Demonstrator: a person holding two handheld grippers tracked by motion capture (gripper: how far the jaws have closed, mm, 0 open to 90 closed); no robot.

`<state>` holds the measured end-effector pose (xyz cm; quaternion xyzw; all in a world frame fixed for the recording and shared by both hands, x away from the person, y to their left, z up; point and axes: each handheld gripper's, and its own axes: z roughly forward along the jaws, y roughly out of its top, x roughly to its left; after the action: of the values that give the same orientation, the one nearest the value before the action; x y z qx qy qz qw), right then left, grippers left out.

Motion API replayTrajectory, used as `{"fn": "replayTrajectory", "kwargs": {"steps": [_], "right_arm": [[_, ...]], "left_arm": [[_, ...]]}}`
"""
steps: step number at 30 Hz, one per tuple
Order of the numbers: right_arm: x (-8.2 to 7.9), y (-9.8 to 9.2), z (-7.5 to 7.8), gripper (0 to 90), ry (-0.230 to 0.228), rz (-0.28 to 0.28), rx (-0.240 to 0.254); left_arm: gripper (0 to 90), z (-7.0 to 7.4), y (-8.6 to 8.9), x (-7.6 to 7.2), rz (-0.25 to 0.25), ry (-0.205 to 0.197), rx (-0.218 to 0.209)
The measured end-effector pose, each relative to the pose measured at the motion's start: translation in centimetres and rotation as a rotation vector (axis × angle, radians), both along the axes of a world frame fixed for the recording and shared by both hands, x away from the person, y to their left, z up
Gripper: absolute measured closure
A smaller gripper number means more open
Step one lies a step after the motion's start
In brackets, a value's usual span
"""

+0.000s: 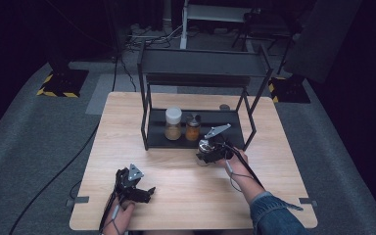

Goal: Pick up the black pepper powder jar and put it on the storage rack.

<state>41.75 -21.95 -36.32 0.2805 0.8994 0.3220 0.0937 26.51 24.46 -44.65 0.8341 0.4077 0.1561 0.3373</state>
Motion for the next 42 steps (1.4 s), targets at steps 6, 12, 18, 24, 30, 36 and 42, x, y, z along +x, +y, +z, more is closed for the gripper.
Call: {"fn": "replayTrajectory", "kwargs": {"steps": [6,12,18,24,30,36,42], "right_arm": [[-0.2,-0.7,2.1,30.2,-0.005,-0.006,0.011],[0.0,-1.3,4.1,30.2,-0.025,-0.013,0.013],[0.7,-1.8,5.7,30.3,-0.039,-0.037,0.013],[1.9,-1.9,6.6,30.2,-0.051,-0.071,0.005],[3.3,-1.9,6.3,30.2,-0.063,-0.11,-0.003],[4.9,-1.7,4.8,30.2,-0.045,-0.136,-0.028],[6.2,-1.4,3.2,30.2,-0.024,-0.155,-0.037]], "left_arm": [[0.0,0.0,0.0,0.1,-0.001,0.0,0.001],[0.0,0.0,0.0,0.1,-0.001,0.0,0.0],[0.0,0.0,0.0,0.1,-0.001,0.0,0.0],[0.0,0.0,0.0,0.1,-0.001,0.0,0.001],[0.0,0.0,0.0,0.1,-0.001,0.0,0.0],[0.0,0.0,0.0,0.0,-0.001,0.0,0.0],[0.0,0.0,0.0,0.1,-0.001,0.0,0.001]]}}
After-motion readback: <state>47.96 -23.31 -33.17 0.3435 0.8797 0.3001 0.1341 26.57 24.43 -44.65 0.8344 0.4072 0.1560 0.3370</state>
